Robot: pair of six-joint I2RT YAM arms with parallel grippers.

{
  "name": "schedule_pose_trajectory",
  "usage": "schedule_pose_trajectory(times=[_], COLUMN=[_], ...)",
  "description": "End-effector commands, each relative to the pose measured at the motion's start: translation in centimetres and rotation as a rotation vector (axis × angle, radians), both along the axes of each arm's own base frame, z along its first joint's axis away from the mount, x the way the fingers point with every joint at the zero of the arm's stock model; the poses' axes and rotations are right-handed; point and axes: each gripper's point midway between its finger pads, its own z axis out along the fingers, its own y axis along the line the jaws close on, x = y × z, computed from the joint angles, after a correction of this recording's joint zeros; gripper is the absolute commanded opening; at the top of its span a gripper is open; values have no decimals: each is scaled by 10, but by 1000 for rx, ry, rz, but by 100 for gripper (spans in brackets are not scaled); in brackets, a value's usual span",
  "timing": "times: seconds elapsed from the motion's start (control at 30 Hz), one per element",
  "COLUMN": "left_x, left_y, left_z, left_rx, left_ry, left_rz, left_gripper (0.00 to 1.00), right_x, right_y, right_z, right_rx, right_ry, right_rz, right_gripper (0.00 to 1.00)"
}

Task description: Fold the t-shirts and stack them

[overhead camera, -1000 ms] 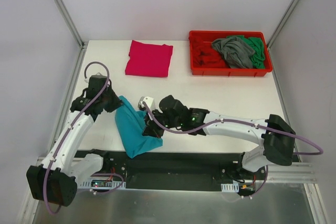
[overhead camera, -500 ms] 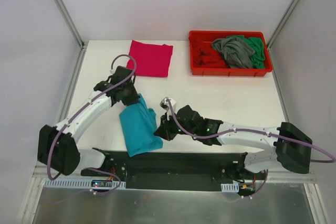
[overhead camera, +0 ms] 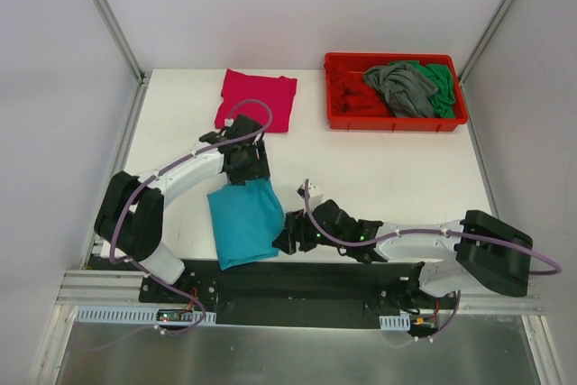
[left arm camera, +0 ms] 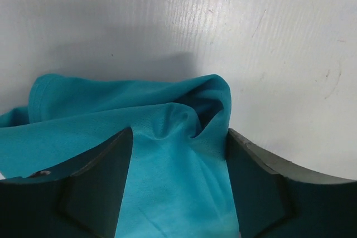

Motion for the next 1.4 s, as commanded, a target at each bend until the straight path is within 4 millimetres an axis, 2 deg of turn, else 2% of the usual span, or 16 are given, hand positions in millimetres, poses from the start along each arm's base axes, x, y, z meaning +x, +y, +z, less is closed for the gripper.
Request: schedule_pose_trajectory(times=[0.0,0.03,0.07,0.2,0.3,0.43,0.5,0.53,0.6,0.7,0.77,0.87,1.0,1.17,1.27,1.37], left_x=[9,8,7,-2,-19,-50,-64,-71,-84,-101,-105,-110,-111,-112,-115,-113], left_y=[-6,-5,-4,7,16,29,39,44,46,43,42,33,27,16,1,-4], left_z=[29,36,44,71,78,65,60,51,48,33,27,17,-1,-18,-22,-27], left_rx=[-20,-27,-36,-61,-90,-144,-151,-143,-173,-228,-247,-289,-302,-325,-399,-417], left_ry=[-89,-107,-130,-217,-239,-216,-237,-226,-241,-222,-229,-205,-162,-112,-94,-90], left_rz=[-55,-60,-63,-41,-14,53,70,72,55,17,8,-26,-33,-77,-129,-129], left_gripper=[76,91,99,99,99,99,99,99,99,99,99,99,99,99,99,99], right_x=[11,14,17,33,43,49,57,60,70,85,96,111,141,153,171,186], right_y=[13,10,5,-14,-17,8,21,27,44,64,81,96,95,97,88,81], right_z=[28,29,30,45,65,97,106,105,107,98,96,76,42,11,-15,-32], right_rx=[60,31,0,-97,-105,-30,8,23,74,115,168,183,144,94,37,17], right_ry=[-73,-90,-108,-204,-278,-286,-263,-236,-183,-78,-7,98,168,216,225,242], right_rz=[-13,-16,-27,-76,-91,-37,-12,1,25,63,80,90,23,32,-39,-61], right_gripper=[80,88,96,96,96,96,96,96,96,96,96,96,96,96,96,96])
